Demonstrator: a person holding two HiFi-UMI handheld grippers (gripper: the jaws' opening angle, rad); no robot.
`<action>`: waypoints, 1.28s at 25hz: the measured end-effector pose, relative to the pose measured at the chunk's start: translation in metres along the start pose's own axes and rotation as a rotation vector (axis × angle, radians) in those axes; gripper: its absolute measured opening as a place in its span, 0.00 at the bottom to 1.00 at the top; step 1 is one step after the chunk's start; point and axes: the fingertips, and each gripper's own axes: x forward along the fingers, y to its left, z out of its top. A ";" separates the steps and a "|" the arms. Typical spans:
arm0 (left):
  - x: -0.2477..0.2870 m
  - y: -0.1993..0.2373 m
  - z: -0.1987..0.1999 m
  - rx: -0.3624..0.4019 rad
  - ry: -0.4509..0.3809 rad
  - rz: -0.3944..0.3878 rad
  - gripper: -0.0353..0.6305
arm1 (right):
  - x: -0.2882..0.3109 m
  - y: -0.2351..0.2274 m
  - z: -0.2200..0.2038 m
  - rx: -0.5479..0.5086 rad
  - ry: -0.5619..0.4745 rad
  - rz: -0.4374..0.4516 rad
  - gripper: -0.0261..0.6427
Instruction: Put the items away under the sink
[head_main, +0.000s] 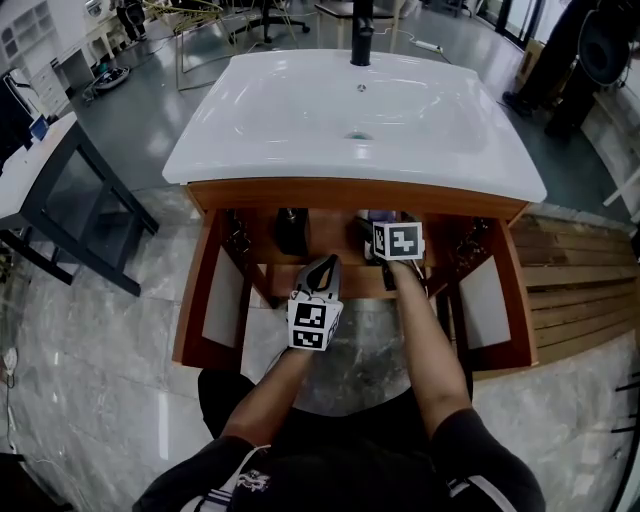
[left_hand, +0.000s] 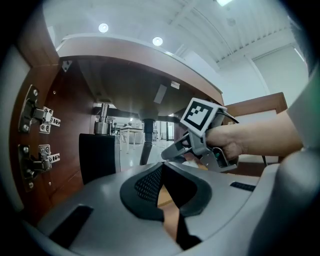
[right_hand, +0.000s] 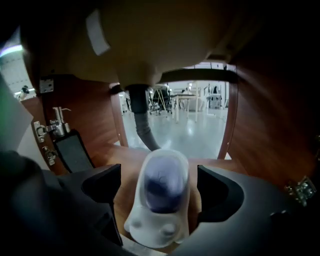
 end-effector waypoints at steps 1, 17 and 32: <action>0.001 0.001 0.002 -0.009 -0.002 0.000 0.06 | -0.009 0.004 0.003 -0.015 -0.035 -0.001 0.74; -0.005 -0.004 0.041 -0.063 -0.090 -0.022 0.06 | -0.129 0.043 -0.025 -0.176 -0.449 -0.086 0.21; -0.035 -0.029 0.139 -0.094 0.068 -0.081 0.06 | -0.219 0.073 0.045 -0.077 -0.321 -0.023 0.07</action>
